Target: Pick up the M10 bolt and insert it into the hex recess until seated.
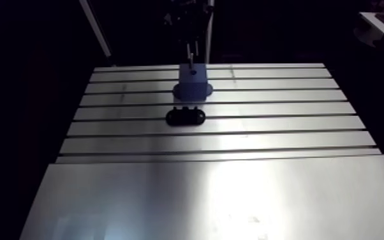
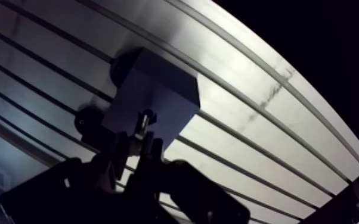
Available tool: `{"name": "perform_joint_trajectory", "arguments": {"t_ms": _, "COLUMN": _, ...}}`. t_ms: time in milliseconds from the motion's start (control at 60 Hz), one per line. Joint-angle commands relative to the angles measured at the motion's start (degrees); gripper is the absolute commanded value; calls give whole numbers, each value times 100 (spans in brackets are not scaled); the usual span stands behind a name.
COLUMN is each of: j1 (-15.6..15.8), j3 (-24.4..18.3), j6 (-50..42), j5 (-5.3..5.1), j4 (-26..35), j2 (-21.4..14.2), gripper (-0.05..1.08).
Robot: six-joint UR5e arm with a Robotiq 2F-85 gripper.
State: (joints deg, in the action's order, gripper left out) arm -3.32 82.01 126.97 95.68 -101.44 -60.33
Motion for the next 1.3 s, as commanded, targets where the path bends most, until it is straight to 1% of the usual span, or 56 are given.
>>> {"name": "perform_joint_trajectory", "arguments": {"t_ms": 17, "j1": -1, "j3": 12, "j6": 0, "j5": -1, "j4": -2, "j2": 0, "gripper": 108}}
{"name": "perform_joint_trajectory", "arguments": {"t_ms": 333, "j1": -2, "j3": 39, "j6": 7, "j5": -1, "j4": -68, "j2": 0, "gripper": 108}}
{"name": "perform_joint_trajectory", "arguments": {"t_ms": 450, "j1": -2, "j3": 55, "j6": 10, "j5": -18, "j4": -118, "j2": 8, "gripper": 108}}
{"name": "perform_joint_trajectory", "arguments": {"t_ms": 1300, "j1": -54, "j3": 135, "j6": 18, "j5": -10, "j4": -118, "j2": 9, "gripper": 108}}
